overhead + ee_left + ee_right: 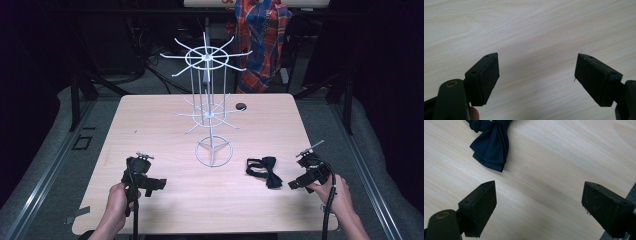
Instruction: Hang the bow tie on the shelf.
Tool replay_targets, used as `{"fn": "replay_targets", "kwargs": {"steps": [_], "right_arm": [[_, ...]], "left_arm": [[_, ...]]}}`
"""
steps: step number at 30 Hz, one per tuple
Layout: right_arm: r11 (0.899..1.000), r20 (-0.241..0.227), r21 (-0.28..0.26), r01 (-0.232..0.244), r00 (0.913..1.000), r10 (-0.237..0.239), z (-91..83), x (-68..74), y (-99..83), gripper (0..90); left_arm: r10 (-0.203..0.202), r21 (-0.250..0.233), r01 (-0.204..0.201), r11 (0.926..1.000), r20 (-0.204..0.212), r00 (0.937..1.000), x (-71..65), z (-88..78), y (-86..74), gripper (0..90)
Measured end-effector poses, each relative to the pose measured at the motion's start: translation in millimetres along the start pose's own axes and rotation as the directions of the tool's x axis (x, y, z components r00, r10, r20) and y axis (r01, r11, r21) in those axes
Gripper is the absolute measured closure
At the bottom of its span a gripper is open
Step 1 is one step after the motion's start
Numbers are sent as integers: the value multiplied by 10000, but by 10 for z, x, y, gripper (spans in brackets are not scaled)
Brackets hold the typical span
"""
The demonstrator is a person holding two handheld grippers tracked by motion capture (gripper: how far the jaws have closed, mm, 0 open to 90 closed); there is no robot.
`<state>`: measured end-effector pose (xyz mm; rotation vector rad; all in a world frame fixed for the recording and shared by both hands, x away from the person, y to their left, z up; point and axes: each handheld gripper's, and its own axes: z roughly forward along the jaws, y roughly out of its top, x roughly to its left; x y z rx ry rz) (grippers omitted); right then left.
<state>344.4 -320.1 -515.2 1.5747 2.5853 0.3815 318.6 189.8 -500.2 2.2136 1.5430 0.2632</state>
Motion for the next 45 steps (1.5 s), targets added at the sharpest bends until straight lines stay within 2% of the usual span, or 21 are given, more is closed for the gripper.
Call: {"fn": "replay_targets", "kwargs": {"steps": [1, 3, 4, 12, 19, 20, 25, 27, 28, 33, 34, 37, 39, 41, 43, 44, 45], "right_arm": [[10000, 103, -18, 7, 9999, -7, 4, 1, 3, 120], [10000, 5, -4, 0, 10000, 0, 7, 3, 9, 120], [9998, 1, -117, -145, 9999, 145, 23, 17, 8, 118], [9997, -84, 166, 171, 9998, -170, 49, 30, 48, 95], [9996, -129, 93, 267, 9996, -266, 71, 73, 83, 65], [9995, -153, 82, 294, 9995, -293, 84, 89, 104, 38], [9992, -352, 147, 378, 9987, -373, 134, 144, 149, 10], [9997, -370, -106, 241, 9990, -245, 165, 179, 155, 5], [9990, -416, 76, 432, 9982, -428, 163, 191, 186, 0], [9984, -349, 205, 531, 9980, -524, 211, 243, 223, 0], [9983, -378, 173, 553, 9978, -546, 232, 259, 234, 0], [9995, -1022, 55, 297, 9943, -290, 268, 274, 268, 0], [9997, -1168, 76, 237, 9929, -226, 293, 289, 296, 0], [9999, -1171, -68, 97, 9931, -104, 318, 335, 339, 0], [9999, -1099, 32, 118, 9939, -114, 316, 360, 364, 0], [9991, -990, -325, 265, 9946, -296, 333, 382, 382, 4], [9985, -920, -347, 418, 9947, -449, 331, 397, 401, 11]], "left_arm": [[3, 0, -3, 10000, 8, 10000, 2, -1, 0, 200], [-1, -3, 1, 10000, 3, 10000, 2, -1, -1, 200], [3, 2, -3, 10000, 5, 10000, 1, 0, -1, 200], [27, 4, -27, 10000, 12, 10000, 4, -1, -3, 200], [24, -19, -24, 10000, 29, 10000, 5, -19, -19, 198], [9, -41, -9, 10000, 11, 10000, 6, -17, -20, 199], [22, -29, -22, 10000, 6, 10000, 9, -19, -22, 199], [8, -31, -8, 10000, 21, 10000, 6, -19, -23, 199], [22, -24, -22, 10000, 2, 10000, 6, -19, -22, 199], [3, -21, -3, 10000, 9, 10000, 1, -17, -22, 199], [6, -2, -6, 10000, 22, 10000, -1, -16, -22, 199], [35, -1, -35, 10000, 11, 10000, -7, -10, -22, 199], [67, 24, -67, 10000, 6, 10000, -9, -10, -21, 199], [86, 30, -86, 10000, 7, 10000, -11, -8, -21, 199], [78, 40, -78, 10000, 7, 10000, -13, -5, -21, 200], [92, 36, -92, 10000, 14, 10000, -13, -3, -21, 200], [88, 42, -88, 10000, 21, 10000, -15, -2, -20, 200]]}}
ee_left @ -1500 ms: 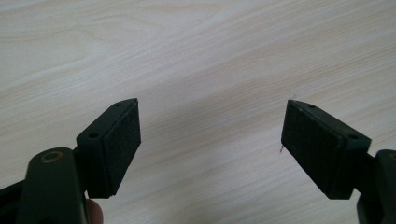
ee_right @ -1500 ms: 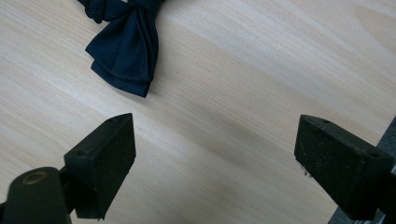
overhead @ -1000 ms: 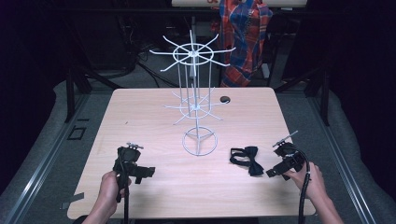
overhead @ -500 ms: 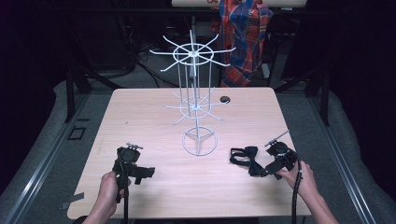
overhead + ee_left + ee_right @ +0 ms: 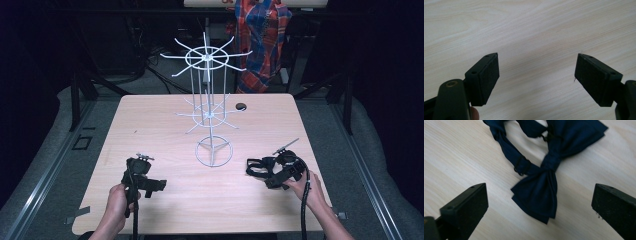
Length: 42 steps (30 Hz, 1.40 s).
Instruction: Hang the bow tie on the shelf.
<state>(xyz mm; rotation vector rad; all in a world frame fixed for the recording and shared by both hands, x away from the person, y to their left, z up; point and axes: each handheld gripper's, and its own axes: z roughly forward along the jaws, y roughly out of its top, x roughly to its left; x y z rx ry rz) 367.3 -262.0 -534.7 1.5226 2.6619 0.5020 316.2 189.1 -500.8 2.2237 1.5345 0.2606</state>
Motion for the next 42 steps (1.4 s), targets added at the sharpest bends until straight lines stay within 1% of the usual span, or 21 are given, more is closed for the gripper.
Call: {"fn": "replay_targets", "kwargs": {"steps": [4, 5, 6, 7, 8, 9, 11, 13, 14, 16, 18, 19, 26, 29, 31, 32, 34, 37, 38, 39, 42], "right_arm": [[9999, 111, -169, -13, 9999, 15, 24, 72, 57, 64], [9997, 400, -210, 108, 9991, -99, 43, 76, 81, 108], [9997, 400, -210, 108, 9991, -99, 43, 76, 81, 108], [9985, 560, -525, -133, 9983, 162, 77, 93, 81, 147], [9985, 560, -525, -133, 9983, 162, 77, 93, 81, 147], [9998, 722, -162, 90, 9974, -78, 58, 78, 99, 149], [9996, 964, -259, -80, 9953, 105, 81, 81, 104, 207], [10000, 912, -93, 4, 9958, 4, 76, 72, 112, 226], [9997, 764, -165, -200, 9968, 212, 95, 80, 119, 283], [9997, 713, -81, -231, 9972, 236, 93, 85, 123, 302], [9987, 708, -356, -357, 9968, 382, 119, 99, 123, 348], [9996, 713, -142, -246, 9971, 256, 107, 98, 137, 370], [9998, 1309, 203, 43, 9914, -69, 157, 162, 192, 474], [10000, 1542, 31, -83, 9880, 77, 184, 179, 179, 517], [9996, 1527, 290, 59, 9882, -103, 173, 162, 184, 544], [9999, 1640, -42, -140, 9864, 145, 210, 170, 166, 563], [9992, 1760, 382, 155, 9841, -220, 187, 164, 180, 579], [9993, 1706, 341, 161, 9851, -217, 188, 167, 179, 601], [9999, 1738, 104, 47, 9848, -64, 204, 180, 170, 637], [9992, 1747, 334, 203, 9843, -258, 185, 175, 179, 666], [9993, 1692, 280, 267, 9851, -311, 182, 172, 175, 707]], "left_arm": [[66, 21, -66, 10000, -31, 10000, -11, 5, 1, 200], [76, 25, -76, 10000, -26, 10000, -12, 4, 1, 199], [75, 19, -74, 10000, -36, 10000, -12, 5, 1, 199], [60, 8, -60, 10000, -52, 10000, -11, 4, 1, 199], [8, -13, -8, 10000, -33, 10000, -9, 5, 0, 199], [-4, -15, 4, 10000, -26, 10000, -4, 4, 1, 199], [13, 3, -13, 10000, -55, 10000, 2, 5, 2, 199], [12, 7, -12, 10000, -51, 10000, 1, 6, 3, 199], [24, -3, -24, 10000, -60, 10000, -1, 7, 3, 199], [29, 3, -29, 10000, -75, 10000, -6, 8, 3, 199], [31, 18, -31, 10000, -89, 10000, -6, 12, 4, 199], [14, 13, -14, 10000, -88, 10000, -6, 14, 5, 199], [5, 24, -5, 10000, -82, 10000, 1, 13, 0, 199], [-11, 42, 12, 10000, -85, 10000, 4, 11, -1, 200], [-14, 33, 15, 10000, -83, 10000, 1, 9, -2, 199], [-2, 25, 2, 10000, -85, 10000, 0, 9, -2, 199], [4, 28, -4, 10000, -95, 10000, 0, 9, -2, 199], [-9, 24, 9, 10000, -101, 9999, 1, 8, -2, 200], [-3, 25, 4, 10000, -109, 9999, 4, 6, -2, 199], [-17, 22, 17, 10000, -110, 9999, 4, 6, -3, 200], [1, 19, -1, 10000, -122, 9999, 4, 3, -4, 200]]}}
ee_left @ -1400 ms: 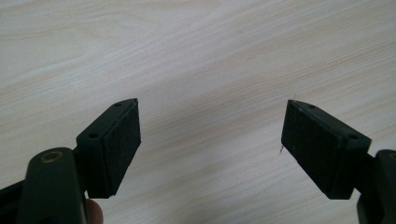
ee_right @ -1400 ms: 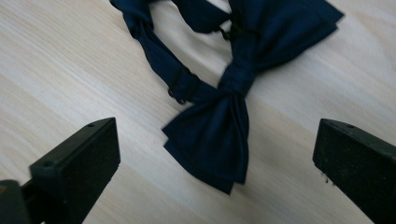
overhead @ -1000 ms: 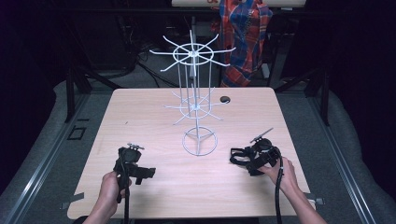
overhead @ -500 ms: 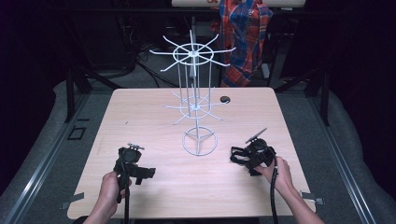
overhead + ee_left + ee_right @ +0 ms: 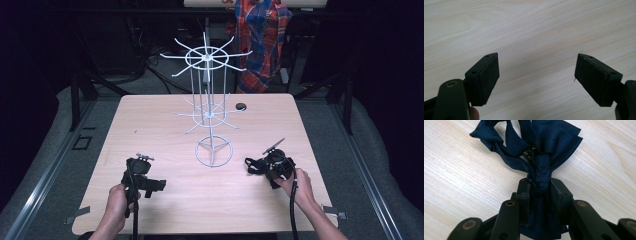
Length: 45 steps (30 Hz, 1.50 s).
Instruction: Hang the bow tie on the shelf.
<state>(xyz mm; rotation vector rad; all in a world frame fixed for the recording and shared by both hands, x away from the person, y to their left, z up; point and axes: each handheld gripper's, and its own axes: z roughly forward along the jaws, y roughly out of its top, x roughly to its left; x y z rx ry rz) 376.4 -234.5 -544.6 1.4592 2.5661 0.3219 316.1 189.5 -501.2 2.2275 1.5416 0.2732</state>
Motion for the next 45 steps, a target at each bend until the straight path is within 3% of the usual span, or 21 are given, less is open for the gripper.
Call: {"fn": "replay_targets", "kwargs": {"steps": [9, 14, 16, 17, 18, 19, 21, 27, 36, 38, 45], "right_arm": [[9996, -723, -275, -69, 9974, 49, -51, -49, -11, 721], [9984, -886, -557, -117, 9960, 67, -102, -65, -7, 721], [9964, -1032, -810, -230, 9946, 146, -138, -76, -12, 721], [9927, -1189, -1043, -599, 9918, 473, -147, -57, -20, 721], [9953, -1151, -926, -293, 9932, 185, -171, -86, -14, 721], [9932, -1446, -1058, -496, 9889, 340, -199, -86, -16, 721], [9941, -1395, -976, -477, 9896, 338, -211, -89, -17, 721], [9872, -1753, -1472, -610, 9839, 347, -259, -79, -18, 721], [9805, -1936, -1811, -769, 9802, 411, -310, -115, -17, 721], [9827, -1947, -1731, -656, 9804, 312, -327, -123, -7, 721], [9674, -2085, -2395, -827, 9775, 319, -422, -162, 21, 721]], "left_arm": [[-4, -13, 4, 10000, -1, 10000, 2, 0, -1, 200], [-5, -13, 5, 10000, 7, 10000, 1, -2, -2, 200], [-1, -12, 1, 10000, 24, 10000, -1, -4, -2, 199], [-2, -14, 2, 10000, 25, 10000, -1, -4, -2, 199], [-7, -25, 7, 10000, 4, 10000, 0, -1, -2, 199], [0, -8, 0, 10000, 13, 10000, 2, -1, -1, 199], [3, -11, -3, 10000, 15, 10000, 2, -1, -2, 199], [1, -11, -1, 10000, 22, 10000, 3, -2, -4, 199], [-14, 20, 14, 10000, 11, 10000, 16, -11, -23, 199], [-60, 18, 60, 10000, 3, 10000, 24, -18, -36, 199], [-248, 5, 248, 9997, -68, 9997, 63, -42, -85, 199]]}}
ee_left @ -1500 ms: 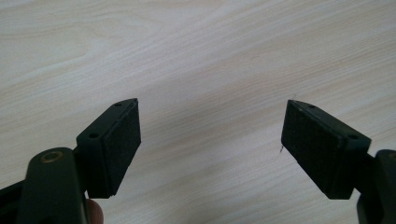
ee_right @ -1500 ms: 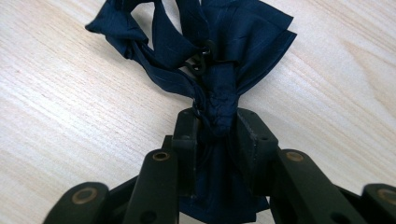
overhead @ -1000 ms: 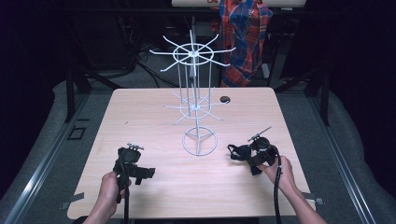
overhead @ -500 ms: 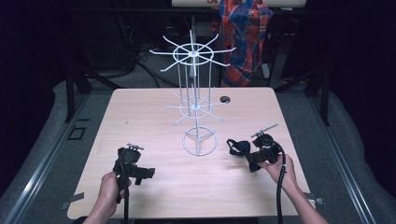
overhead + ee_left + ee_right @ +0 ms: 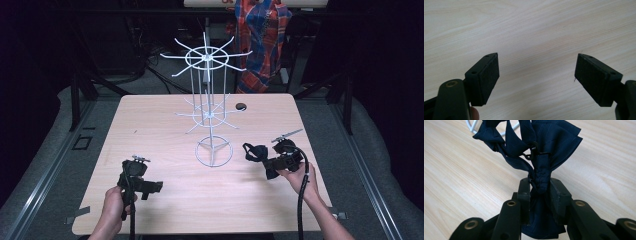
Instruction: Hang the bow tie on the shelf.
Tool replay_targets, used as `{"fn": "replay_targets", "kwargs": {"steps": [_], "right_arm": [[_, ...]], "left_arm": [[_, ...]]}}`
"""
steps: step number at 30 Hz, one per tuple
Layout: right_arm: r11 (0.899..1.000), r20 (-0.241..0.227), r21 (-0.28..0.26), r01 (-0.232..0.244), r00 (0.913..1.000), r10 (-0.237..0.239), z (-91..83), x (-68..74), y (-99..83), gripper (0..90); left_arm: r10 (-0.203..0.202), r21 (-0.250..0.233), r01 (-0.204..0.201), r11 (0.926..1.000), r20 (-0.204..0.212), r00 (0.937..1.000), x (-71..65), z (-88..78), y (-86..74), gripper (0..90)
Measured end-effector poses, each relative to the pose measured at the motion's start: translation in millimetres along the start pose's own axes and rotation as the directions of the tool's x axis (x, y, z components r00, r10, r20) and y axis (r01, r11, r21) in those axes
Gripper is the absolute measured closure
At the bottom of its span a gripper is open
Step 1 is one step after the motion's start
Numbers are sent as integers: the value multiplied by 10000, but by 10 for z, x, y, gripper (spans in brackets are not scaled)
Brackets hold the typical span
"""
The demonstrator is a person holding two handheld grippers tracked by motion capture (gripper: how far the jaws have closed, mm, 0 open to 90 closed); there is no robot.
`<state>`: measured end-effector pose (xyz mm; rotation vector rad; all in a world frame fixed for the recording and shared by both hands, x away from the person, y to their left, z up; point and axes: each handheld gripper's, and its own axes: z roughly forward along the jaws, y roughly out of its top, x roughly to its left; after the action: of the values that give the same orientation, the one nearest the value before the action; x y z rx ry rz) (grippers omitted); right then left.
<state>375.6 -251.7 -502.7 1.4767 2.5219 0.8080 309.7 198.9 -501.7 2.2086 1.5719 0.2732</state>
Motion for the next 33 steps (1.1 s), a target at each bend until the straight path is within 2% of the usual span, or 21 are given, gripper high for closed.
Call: {"fn": "replay_targets", "kwargs": {"steps": [5, 6, 18, 33], "right_arm": [[9989, -28, -461, -61, 10000, 60, -52, -14, 22, 721], [9981, -110, -610, 36, 9999, -43, -86, -15, 30, 720], [9959, -295, -901, 123, 9995, -150, -170, 33, 32, 721], [9861, -707, -1652, 149, 9971, -269, -332, 121, 57, 721]], "left_arm": [[-81, -4, 81, 10000, -40, 10000, 18, -13, -25, 199], [-69, 3, 69, 10000, -43, 10000, 23, -14, -26, 199], [-3, 34, 3, 10000, -1, 10000, 1, 0, -10, 200], [56, 25, -56, 10000, -17, 10000, -8, 8, -1, 199]]}}
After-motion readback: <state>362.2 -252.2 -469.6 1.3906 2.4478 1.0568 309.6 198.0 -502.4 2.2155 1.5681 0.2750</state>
